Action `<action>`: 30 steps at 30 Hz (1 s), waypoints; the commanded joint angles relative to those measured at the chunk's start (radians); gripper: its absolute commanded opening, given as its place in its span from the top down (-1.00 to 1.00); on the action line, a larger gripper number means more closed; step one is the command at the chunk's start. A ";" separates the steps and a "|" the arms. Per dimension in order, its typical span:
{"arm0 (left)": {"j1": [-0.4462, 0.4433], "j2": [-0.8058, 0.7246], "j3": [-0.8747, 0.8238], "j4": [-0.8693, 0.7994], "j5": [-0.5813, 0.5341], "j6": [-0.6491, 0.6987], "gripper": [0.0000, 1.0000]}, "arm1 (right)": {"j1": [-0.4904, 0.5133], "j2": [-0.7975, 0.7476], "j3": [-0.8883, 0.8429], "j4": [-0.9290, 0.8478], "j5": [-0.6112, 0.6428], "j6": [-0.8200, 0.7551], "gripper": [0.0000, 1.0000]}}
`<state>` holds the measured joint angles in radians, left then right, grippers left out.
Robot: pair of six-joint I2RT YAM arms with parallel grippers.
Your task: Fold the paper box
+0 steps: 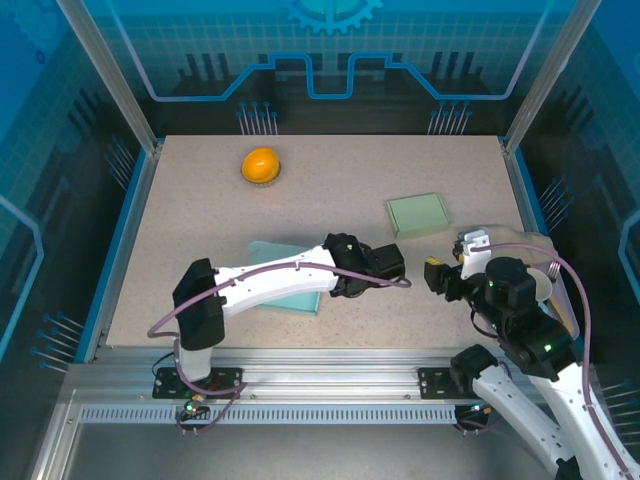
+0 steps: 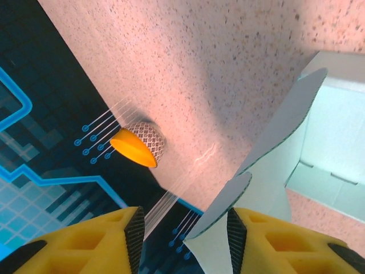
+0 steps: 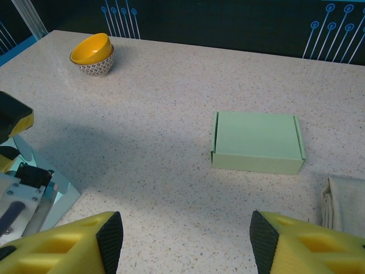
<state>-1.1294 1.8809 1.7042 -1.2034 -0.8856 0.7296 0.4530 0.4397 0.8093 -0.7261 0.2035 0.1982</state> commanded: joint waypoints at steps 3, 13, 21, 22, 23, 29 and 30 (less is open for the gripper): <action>0.014 -0.150 -0.046 0.063 0.123 -0.100 0.09 | -0.011 0.044 0.008 -0.004 -0.020 0.019 -0.28; 0.176 -0.584 -0.290 0.304 0.368 -0.503 0.09 | -0.003 0.206 0.016 0.053 -0.148 0.040 -0.24; 0.671 -0.900 -0.529 0.321 0.634 -1.186 -0.37 | 0.167 0.436 0.041 0.134 -0.105 0.036 -0.20; 0.736 -0.904 -0.551 0.328 0.732 -1.218 -0.37 | 0.198 0.480 0.050 0.148 -0.094 0.030 -0.19; 0.789 -0.900 -0.565 0.333 0.804 -1.237 -0.38 | 0.223 0.515 0.059 0.159 -0.087 0.024 -0.19; 1.020 -0.823 -0.690 0.462 1.124 -1.402 -0.42 | 0.335 0.715 0.105 0.300 -0.073 -0.049 -0.18; 1.039 -0.816 -0.716 0.497 1.147 -1.431 -0.42 | 0.341 0.749 0.106 0.326 -0.078 -0.061 -0.17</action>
<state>-0.1375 1.0508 1.0397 -0.8009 0.0471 -0.5430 0.7662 1.1385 0.8825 -0.5072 0.1165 0.1886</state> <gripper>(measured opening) 0.710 0.589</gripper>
